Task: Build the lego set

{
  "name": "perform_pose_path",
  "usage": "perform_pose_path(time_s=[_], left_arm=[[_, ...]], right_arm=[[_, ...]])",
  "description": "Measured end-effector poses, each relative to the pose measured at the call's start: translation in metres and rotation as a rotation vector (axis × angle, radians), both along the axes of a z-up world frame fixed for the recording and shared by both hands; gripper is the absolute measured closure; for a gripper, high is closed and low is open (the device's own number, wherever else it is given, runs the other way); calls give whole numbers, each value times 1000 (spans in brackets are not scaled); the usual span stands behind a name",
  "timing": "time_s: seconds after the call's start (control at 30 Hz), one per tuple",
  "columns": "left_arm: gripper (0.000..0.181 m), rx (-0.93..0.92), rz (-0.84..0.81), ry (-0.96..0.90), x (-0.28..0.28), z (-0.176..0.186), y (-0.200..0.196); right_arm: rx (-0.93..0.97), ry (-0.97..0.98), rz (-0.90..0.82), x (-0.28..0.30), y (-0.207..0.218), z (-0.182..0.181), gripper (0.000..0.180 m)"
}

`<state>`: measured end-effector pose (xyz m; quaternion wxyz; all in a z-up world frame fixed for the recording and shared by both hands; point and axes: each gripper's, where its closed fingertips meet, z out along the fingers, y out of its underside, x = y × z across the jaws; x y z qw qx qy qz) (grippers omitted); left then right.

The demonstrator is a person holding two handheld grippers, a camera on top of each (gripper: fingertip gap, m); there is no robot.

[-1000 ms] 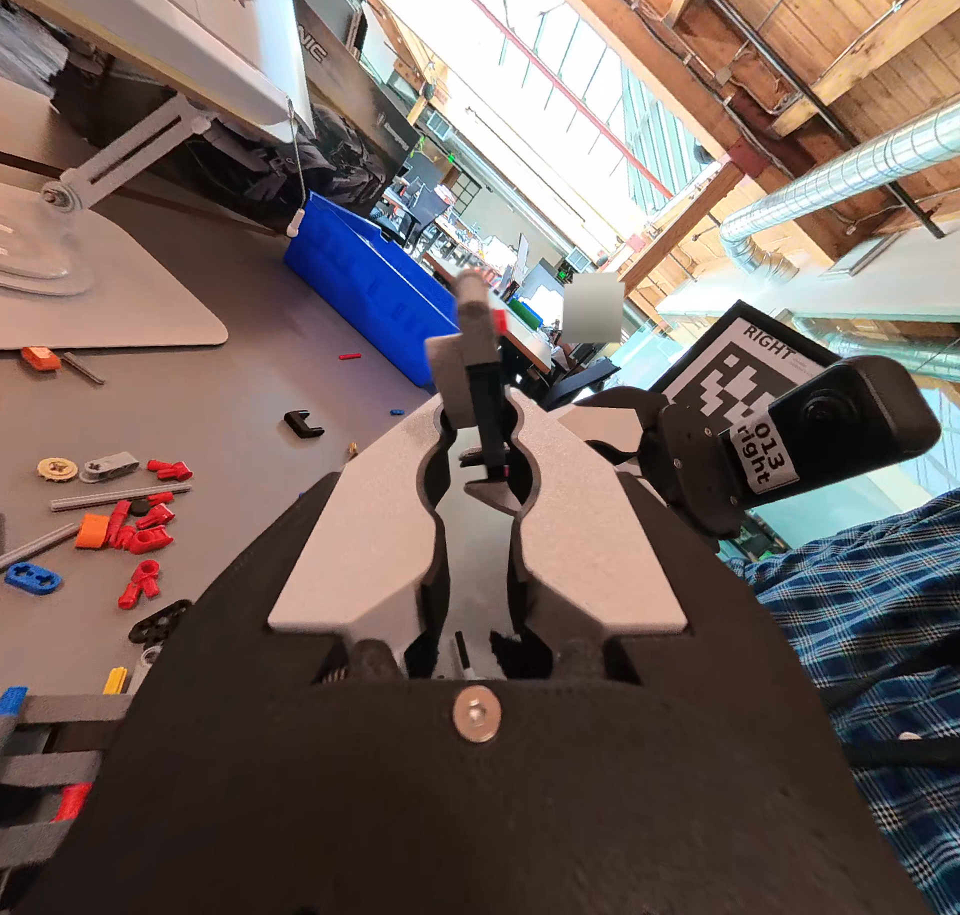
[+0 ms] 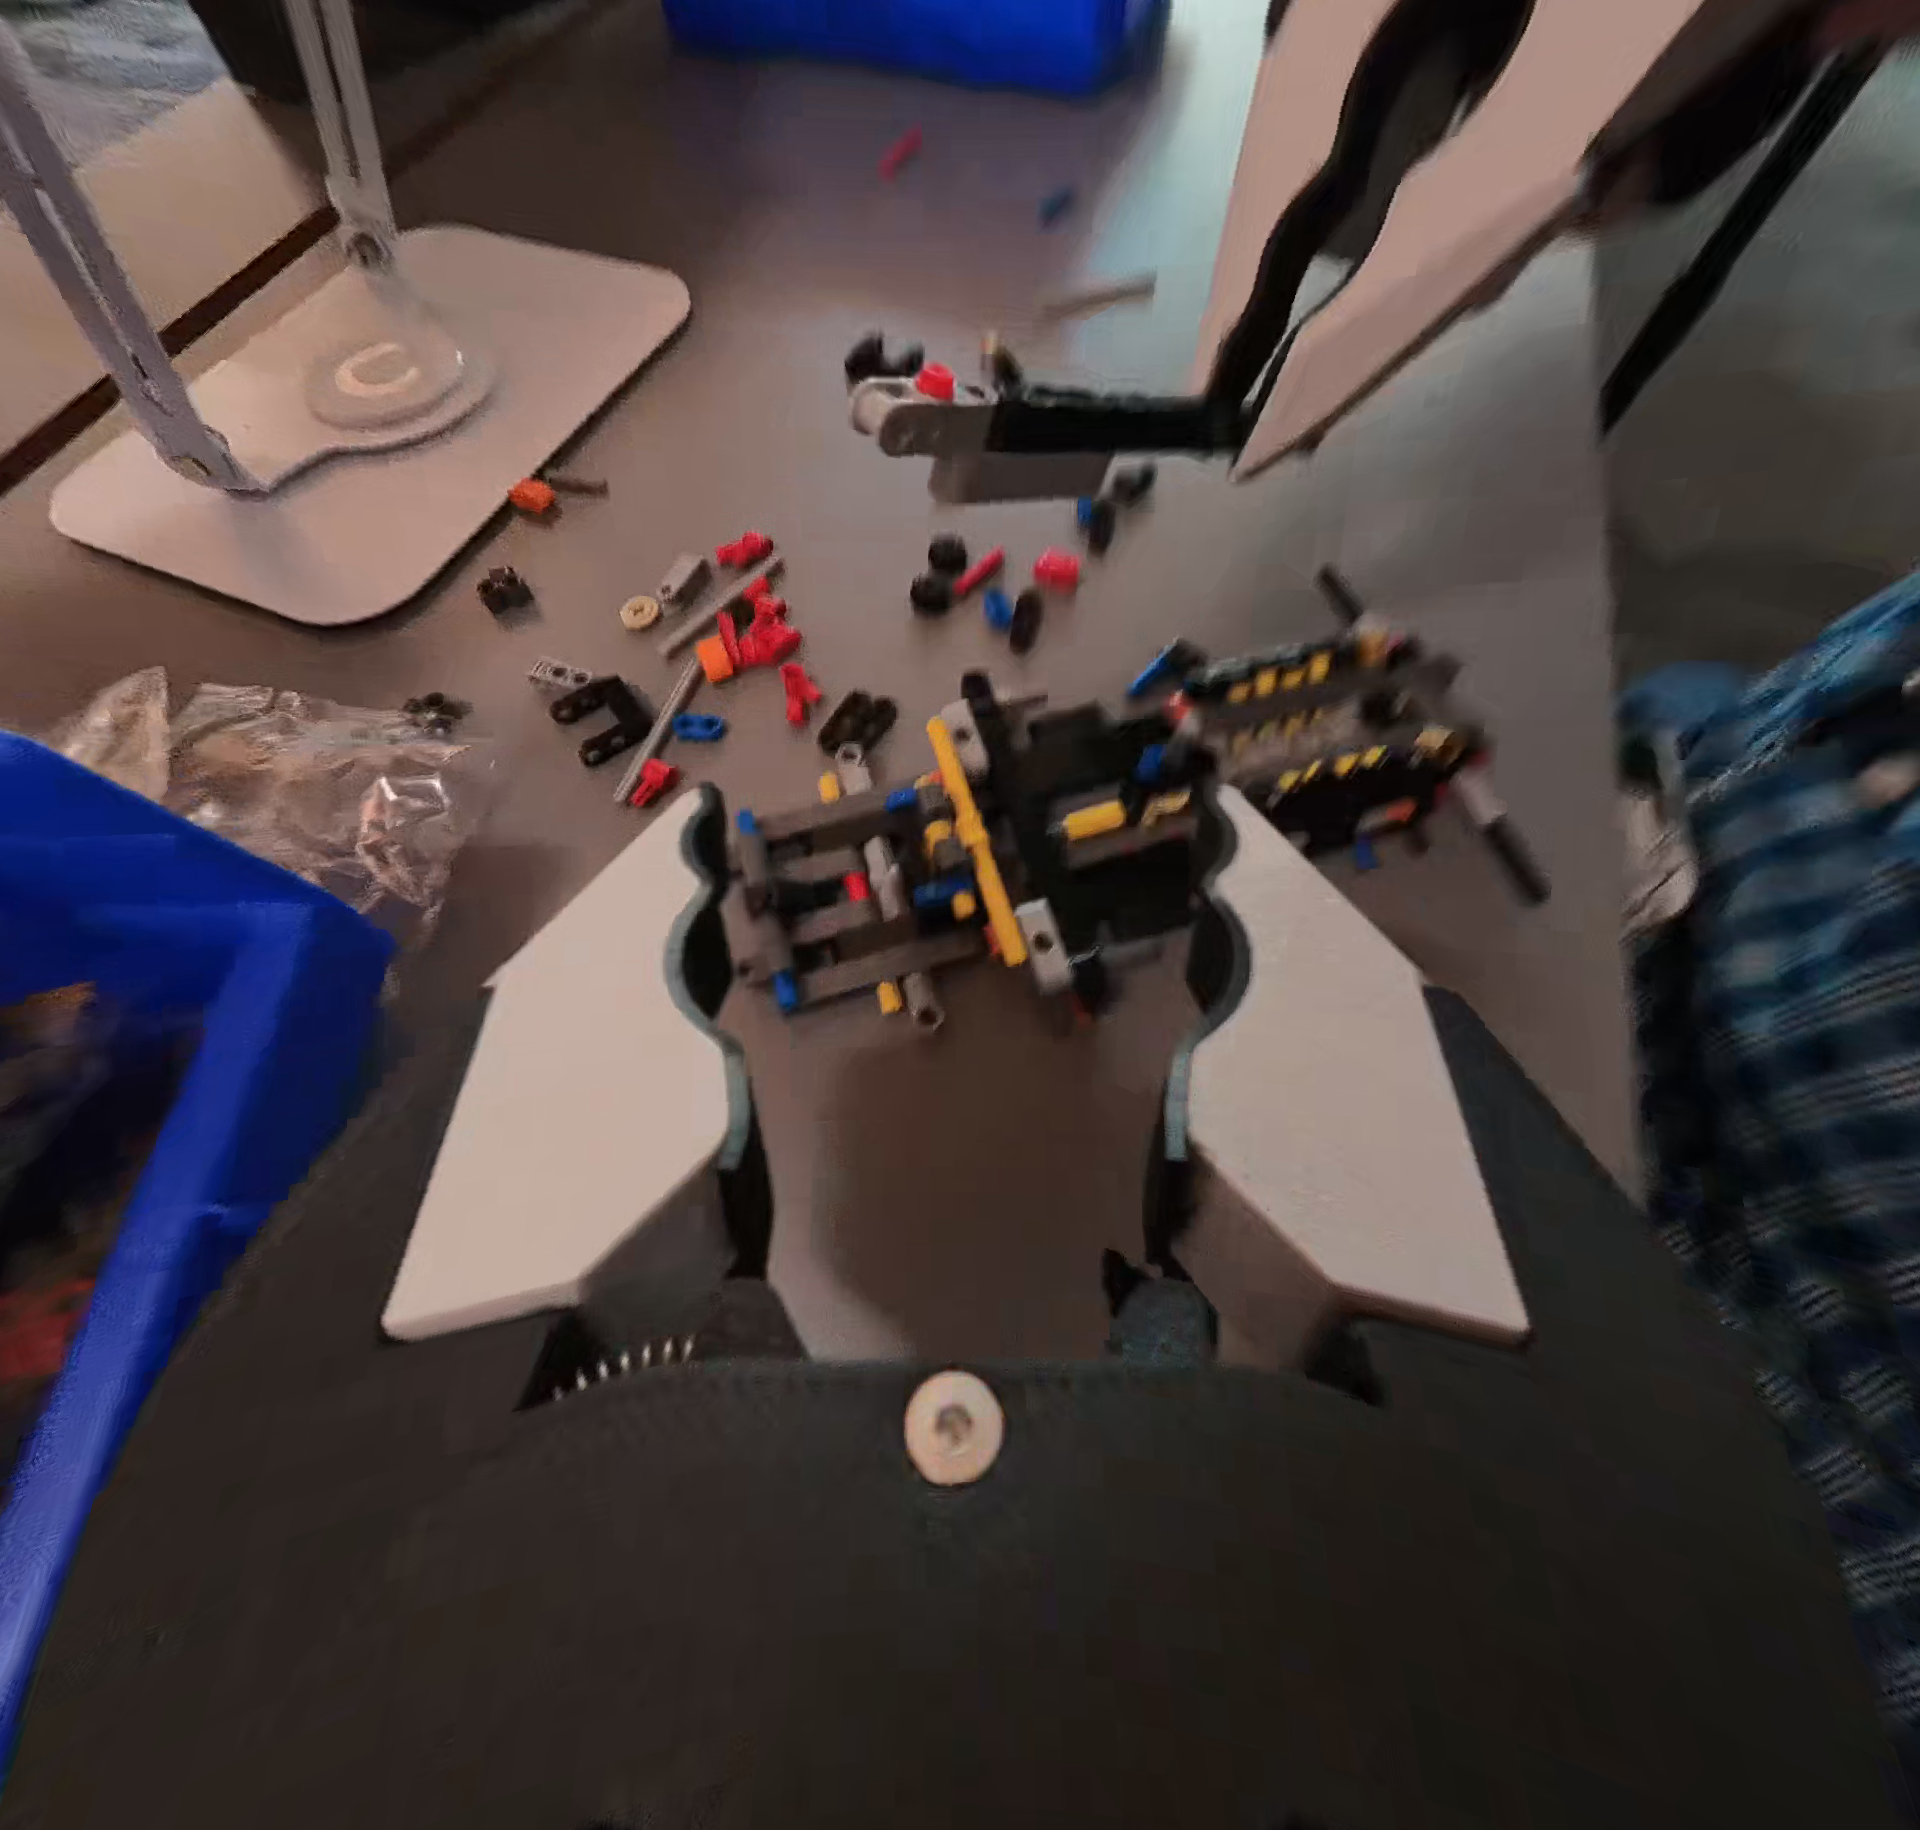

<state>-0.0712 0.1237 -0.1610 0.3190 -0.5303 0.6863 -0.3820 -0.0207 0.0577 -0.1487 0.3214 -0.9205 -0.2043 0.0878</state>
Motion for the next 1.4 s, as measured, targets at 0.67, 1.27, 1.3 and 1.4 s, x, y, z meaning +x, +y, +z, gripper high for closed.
perform_pose_path(time_s=[0.67,1.27,1.3,1.4], left_arm=[[83,85,-161,218,8,-59,5],[87,39,-71,247,1,-51,-7],[89,-18,-74,230,3,-45,-6],[94,-70,-55,183,11,-30,7]], right_arm=[[-273,84,-173,-26,-26,-49,176],[-335,46,-169,-24,-32,-61,176],[-337,44,-169,-24,-32,-62,176],[-336,35,-166,-25,-30,-62,176]])
